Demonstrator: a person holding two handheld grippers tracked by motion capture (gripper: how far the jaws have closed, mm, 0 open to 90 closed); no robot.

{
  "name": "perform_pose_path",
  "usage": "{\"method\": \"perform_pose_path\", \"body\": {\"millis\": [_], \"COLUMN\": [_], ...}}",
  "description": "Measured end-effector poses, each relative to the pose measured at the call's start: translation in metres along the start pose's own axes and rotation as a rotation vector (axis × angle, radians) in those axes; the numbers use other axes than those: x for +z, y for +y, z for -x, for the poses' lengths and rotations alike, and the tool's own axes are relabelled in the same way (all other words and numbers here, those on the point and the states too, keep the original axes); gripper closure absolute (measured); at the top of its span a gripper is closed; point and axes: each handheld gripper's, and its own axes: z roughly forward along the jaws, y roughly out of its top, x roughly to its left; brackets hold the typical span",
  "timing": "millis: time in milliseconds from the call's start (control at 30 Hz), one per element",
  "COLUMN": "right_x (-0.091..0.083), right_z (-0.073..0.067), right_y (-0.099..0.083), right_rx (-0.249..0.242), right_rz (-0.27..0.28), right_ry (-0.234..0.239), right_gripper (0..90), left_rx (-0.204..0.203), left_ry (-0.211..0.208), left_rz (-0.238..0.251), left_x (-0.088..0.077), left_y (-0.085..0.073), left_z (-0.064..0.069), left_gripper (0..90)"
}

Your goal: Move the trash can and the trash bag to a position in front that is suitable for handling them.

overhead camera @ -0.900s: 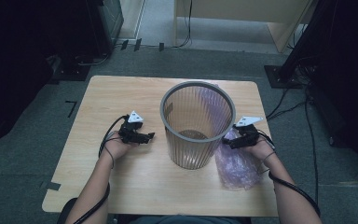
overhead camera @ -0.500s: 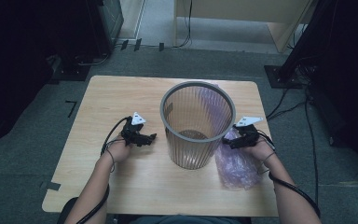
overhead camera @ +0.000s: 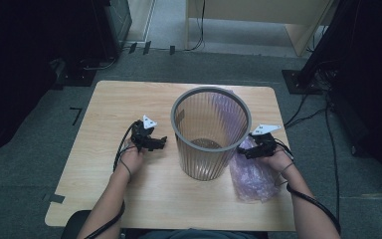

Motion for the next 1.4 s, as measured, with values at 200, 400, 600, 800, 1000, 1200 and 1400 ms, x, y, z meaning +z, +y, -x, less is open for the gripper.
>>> {"method": "perform_pose_path", "body": {"millis": [200, 400, 600, 800, 1000, 1200, 1400], "right_x": [-0.003, -0.012, -0.026, -0.038, -0.05, -0.056, -0.059], "right_z": [0.004, 0.009, 0.006, -0.003, -0.012, -0.034, -0.039], "right_y": [0.001, 0.004, 0.012, 0.02, 0.029, 0.026, 0.03], "right_rx": [0.049, 0.119, 0.131, 0.126, 0.148, 0.128, 0.144], "right_rz": [-0.006, -0.045, -0.027, 0.001, 0.02, 0.012, 0.033], "right_ry": [0.018, 0.02, 0.004, 0.019, 0.039, 0.056, 0.1], "right_gripper": [16.1, 22.4, 24.7, 31.1, 36.4, 37.5, 47.4], "left_rx": [0.116, 0.108, 0.001, -0.028, 0.062, 0.097, 0.077], "left_ry": [-0.038, -0.148, -0.2, -0.241, -0.35, -0.368, -0.341], "left_rz": [-0.093, -0.085, -0.122, -0.09, -0.06, -0.04, -0.034], "left_x": [-0.003, -0.016, -0.022, -0.033, -0.046, -0.058, -0.063], "left_y": [0.013, 0.02, 0.021, 0.023, 0.02, 0.019, 0.024], "left_z": [0.007, 0.013, 0.01, 0.009, 0.014, 0.022, 0.027], "left_gripper": [14.7, 17.8, 28.8, 27.1, 35.6, 36.5, 33.5]}}
